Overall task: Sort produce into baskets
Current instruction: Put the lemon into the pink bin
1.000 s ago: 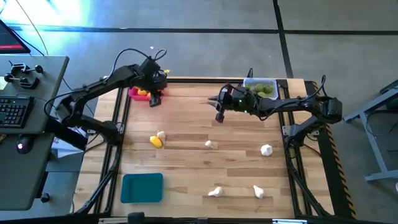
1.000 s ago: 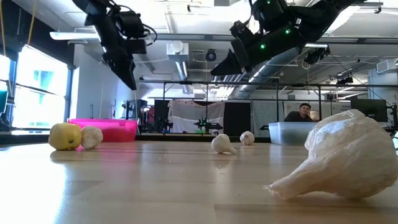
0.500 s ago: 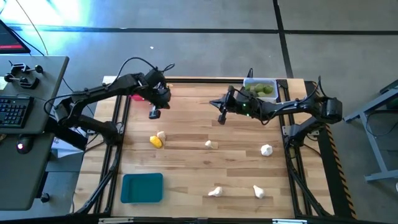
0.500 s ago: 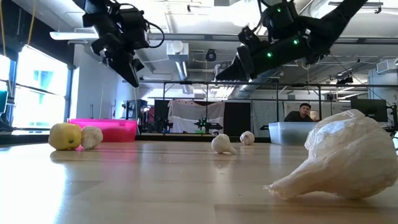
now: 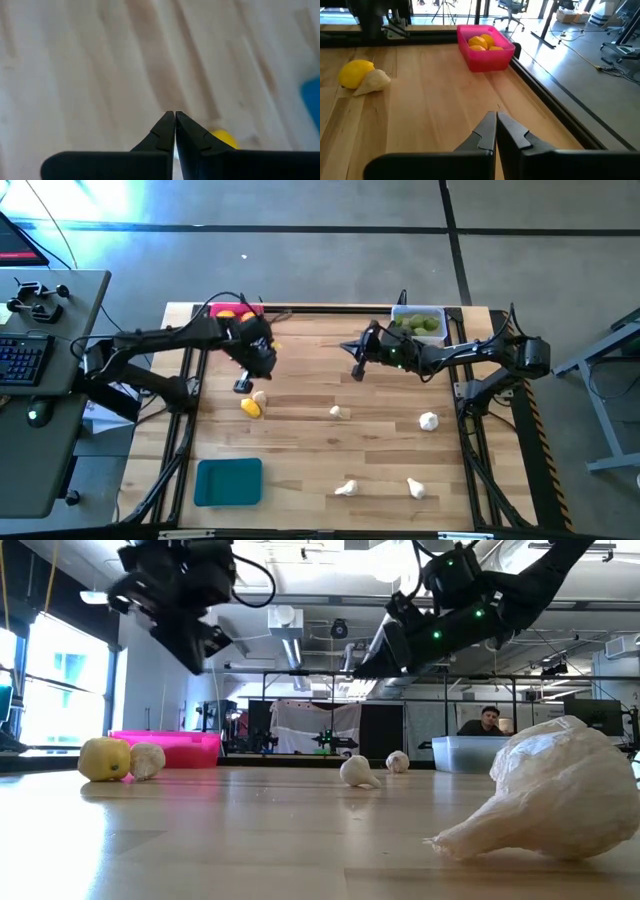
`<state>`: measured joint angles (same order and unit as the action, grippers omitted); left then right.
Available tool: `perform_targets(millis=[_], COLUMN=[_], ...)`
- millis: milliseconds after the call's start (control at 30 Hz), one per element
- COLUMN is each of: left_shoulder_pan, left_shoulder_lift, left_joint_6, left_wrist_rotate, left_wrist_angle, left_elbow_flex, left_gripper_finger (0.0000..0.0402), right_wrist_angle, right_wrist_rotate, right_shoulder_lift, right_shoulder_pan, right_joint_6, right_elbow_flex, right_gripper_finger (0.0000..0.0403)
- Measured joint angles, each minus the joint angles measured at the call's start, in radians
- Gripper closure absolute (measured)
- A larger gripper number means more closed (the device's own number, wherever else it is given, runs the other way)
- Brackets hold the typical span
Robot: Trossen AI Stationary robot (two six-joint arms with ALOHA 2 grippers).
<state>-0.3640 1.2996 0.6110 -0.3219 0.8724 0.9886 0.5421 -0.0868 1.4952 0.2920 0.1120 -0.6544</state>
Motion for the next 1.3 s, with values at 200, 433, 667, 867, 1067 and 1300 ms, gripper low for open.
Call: perform_targets(millis=[200, 433, 667, 867, 1067, 1300], left_shoulder_pan=[0.114, 0.236, 0.317, 0.327, 0.327, 0.350], left_shoulder_lift=[-0.008, -0.008, -0.008, 0.006, 0.006, 0.006], left_joint_6=[-0.082, -0.103, -0.144, -0.215, -0.206, -0.175], left_wrist_rotate=[0.067, 0.200, 0.201, 0.202, 0.202, 0.202], left_wrist_angle=[0.116, 0.230, 0.241, 0.233, 0.230, 0.203], left_elbow_flex=[0.000, 0.000, 0.000, 0.000, 0.000, -0.022], left_gripper_finger=[0.0399, 0.0356, 0.0284, 0.0219, 0.0178, 0.0174], right_wrist_angle=[-0.021, -0.029, -0.037, -0.048, -0.062, -0.099], right_wrist_rotate=[0.000, 0.000, 0.000, 0.000, 0.000, 0.000], right_shoulder_lift=[0.000, 0.000, 0.000, 0.000, 0.000, 0.000], right_shoulder_pan=[0.000, 0.000, 0.000, 0.000, 0.000, 0.000], right_joint_6=[0.000, 0.000, 0.000, 0.000, 0.000, 0.000], right_elbow_flex=[0.000, 0.000, 0.000, 0.000, 0.000, 0.000], right_gripper_finger=[0.0403, 0.0403, 0.0403, 0.0403, 0.0403, 0.0403])
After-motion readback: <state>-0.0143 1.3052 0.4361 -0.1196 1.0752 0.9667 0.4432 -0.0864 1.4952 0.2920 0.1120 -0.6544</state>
